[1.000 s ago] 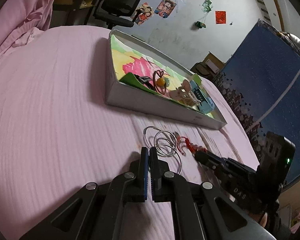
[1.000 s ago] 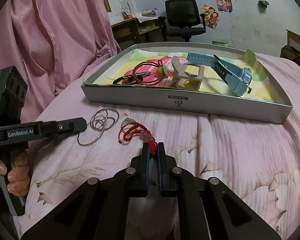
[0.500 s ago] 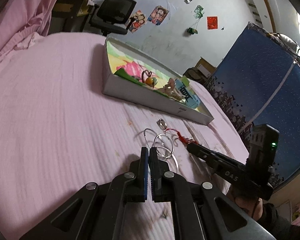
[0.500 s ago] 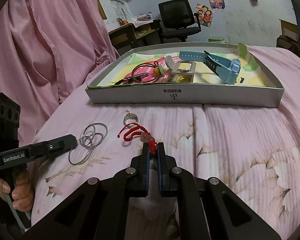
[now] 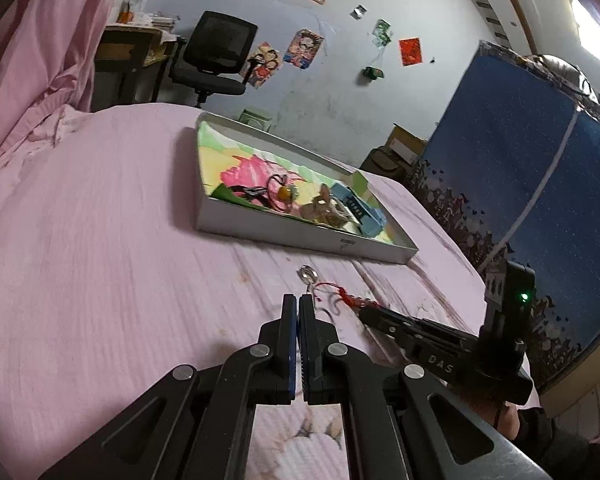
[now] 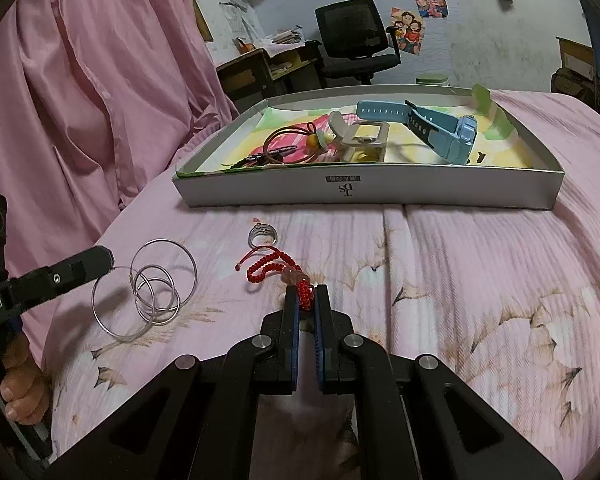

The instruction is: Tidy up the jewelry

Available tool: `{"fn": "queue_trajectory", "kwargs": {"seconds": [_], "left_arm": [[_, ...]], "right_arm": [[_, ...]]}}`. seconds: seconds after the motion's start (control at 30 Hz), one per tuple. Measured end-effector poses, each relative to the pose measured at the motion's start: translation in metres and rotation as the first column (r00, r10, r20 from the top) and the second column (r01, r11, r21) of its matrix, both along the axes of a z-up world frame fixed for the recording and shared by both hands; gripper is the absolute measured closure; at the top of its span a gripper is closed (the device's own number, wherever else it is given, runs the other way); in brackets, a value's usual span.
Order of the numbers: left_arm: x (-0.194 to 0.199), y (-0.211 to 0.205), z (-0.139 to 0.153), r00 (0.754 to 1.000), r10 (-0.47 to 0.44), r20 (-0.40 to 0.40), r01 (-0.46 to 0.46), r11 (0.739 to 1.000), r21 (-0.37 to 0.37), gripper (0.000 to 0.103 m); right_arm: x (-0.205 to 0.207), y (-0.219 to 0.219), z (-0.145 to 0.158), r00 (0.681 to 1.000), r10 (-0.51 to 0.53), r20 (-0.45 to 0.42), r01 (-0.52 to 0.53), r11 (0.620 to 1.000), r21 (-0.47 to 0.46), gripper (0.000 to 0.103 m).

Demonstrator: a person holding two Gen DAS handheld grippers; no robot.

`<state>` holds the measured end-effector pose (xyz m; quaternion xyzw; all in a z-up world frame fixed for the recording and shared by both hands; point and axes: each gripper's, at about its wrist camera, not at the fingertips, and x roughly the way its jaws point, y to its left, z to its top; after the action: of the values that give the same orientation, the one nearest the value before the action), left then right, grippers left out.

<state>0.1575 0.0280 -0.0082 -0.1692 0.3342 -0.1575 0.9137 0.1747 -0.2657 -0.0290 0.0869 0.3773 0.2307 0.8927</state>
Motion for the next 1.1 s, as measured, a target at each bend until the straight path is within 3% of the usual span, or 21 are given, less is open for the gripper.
{"fn": "queue_trajectory", "kwargs": {"seconds": [0.3,0.53,0.77,0.87,1.0,1.1], "left_arm": [[-0.008,0.019,0.005,0.999,0.035,0.006,-0.035,0.999,-0.024,0.101],[-0.008,0.022,-0.022,0.993,0.008,-0.116,-0.01,1.0,-0.017,0.101],[-0.007,0.026,-0.03,0.985,-0.01,-0.175,0.001,0.999,-0.048,0.1],[-0.001,0.023,-0.029,0.981,-0.021,-0.195,0.012,0.999,-0.045,0.094],[0.005,0.014,-0.026,0.979,-0.059,-0.196,0.054,0.998,-0.029,0.067],[0.008,0.003,-0.025,0.978,-0.059,-0.199,0.07,0.996,0.049,0.067]], "right_arm": [[0.0,-0.001,-0.001,1.0,-0.001,-0.001,0.001,1.0,0.004,0.097],[-0.011,0.002,0.012,0.997,0.023,0.068,-0.023,1.0,0.008,0.097],[-0.022,0.007,0.024,0.993,0.045,0.109,-0.047,0.999,0.015,0.097],[-0.021,0.006,0.023,0.994,0.042,0.105,-0.044,0.999,0.021,0.097],[-0.021,0.006,0.022,0.994,0.044,0.104,-0.047,0.999,0.02,0.097],[-0.02,0.007,0.022,0.994,0.046,0.103,-0.048,0.999,0.02,0.097]]}}
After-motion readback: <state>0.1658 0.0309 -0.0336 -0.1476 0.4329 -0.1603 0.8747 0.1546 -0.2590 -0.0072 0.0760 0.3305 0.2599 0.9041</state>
